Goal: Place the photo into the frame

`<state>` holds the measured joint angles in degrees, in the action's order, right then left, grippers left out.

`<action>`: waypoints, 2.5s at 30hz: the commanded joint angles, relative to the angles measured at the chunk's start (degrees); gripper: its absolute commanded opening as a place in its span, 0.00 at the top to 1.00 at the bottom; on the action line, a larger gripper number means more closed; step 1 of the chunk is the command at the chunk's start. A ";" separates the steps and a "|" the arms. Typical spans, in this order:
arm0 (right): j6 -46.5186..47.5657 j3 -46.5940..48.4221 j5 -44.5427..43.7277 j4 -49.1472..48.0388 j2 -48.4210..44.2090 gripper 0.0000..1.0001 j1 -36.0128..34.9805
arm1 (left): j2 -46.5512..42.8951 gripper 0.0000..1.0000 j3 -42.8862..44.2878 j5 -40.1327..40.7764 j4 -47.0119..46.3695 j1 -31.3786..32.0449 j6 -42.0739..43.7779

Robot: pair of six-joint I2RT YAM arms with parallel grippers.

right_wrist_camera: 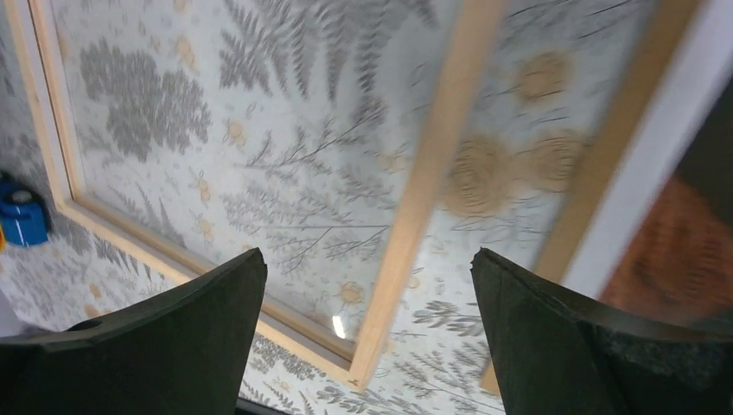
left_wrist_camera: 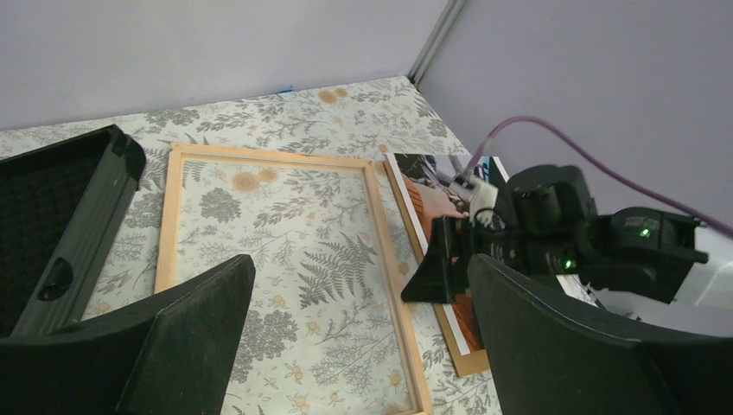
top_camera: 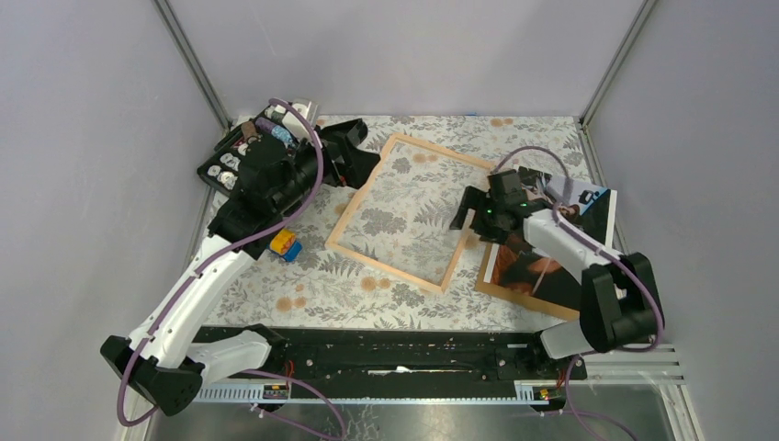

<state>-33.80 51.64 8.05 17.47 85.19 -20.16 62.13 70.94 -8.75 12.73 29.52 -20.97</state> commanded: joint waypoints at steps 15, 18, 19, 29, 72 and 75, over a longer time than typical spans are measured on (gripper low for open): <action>-5.22 -14.58 -13.53 5.12 -21.13 0.02 22.63 | 19.91 0.01 -10.67 -6.99 -20.69 24.54 -19.61; -8.83 -18.90 -15.38 3.68 -26.61 0.05 26.12 | 26.27 0.04 -11.11 -4.66 -27.57 28.45 -24.22; -9.09 -20.00 -15.47 3.01 -28.05 0.06 27.55 | 28.81 0.05 -10.24 -3.88 -28.64 29.58 -25.00; -5.52 -23.31 -8.33 -0.30 -26.30 0.13 37.58 | 45.47 0.11 -1.70 4.48 -29.32 35.78 -26.16; -3.22 -26.15 0.37 -4.80 -19.53 0.14 39.13 | 61.60 0.18 6.36 11.83 -25.80 37.50 -34.66; -3.19 -25.99 0.38 -4.80 -19.53 0.14 39.19 | 62.42 0.17 7.26 11.92 -24.25 37.45 -35.78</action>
<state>-37.54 26.35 7.25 10.72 64.93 18.81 122.10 76.23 1.37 -15.49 66.54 -53.93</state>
